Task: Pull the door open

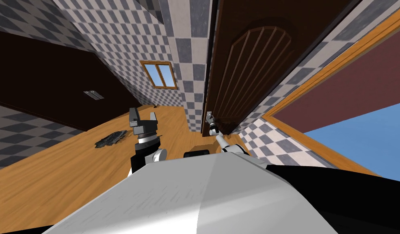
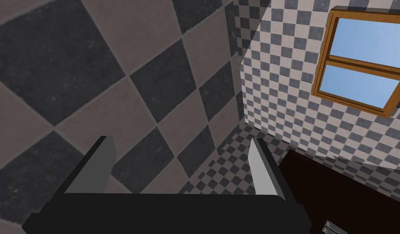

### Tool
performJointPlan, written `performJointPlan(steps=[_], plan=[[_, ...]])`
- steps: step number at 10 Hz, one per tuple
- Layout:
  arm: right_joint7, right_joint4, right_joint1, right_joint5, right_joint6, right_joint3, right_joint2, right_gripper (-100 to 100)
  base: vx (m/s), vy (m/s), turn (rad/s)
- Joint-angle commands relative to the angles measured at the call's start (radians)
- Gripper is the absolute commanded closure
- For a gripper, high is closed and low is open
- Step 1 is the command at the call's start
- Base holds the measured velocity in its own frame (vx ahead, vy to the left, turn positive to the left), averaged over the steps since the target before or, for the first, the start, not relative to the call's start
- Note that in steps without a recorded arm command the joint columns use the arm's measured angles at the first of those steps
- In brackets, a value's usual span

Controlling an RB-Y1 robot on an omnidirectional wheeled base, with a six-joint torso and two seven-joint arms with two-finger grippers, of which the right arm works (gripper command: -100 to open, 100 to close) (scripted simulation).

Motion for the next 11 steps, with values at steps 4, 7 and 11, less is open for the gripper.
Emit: performJointPlan(steps=[4, 7, 11], plan=[[-0.106, -0.011, 0.003, -0.071, 0.008, 0.009, 0.000, -100, -0.066, -0.050, 0.078], [-0.188, -0.018, 0.004, -0.126, 0.014, 0.015, 0.000, -100, -0.065, -0.037, 0.084], [-0.295, -0.027, 0.006, -0.200, 0.022, 0.025, 0.000, -100, -0.063, -0.047, 0.078]])
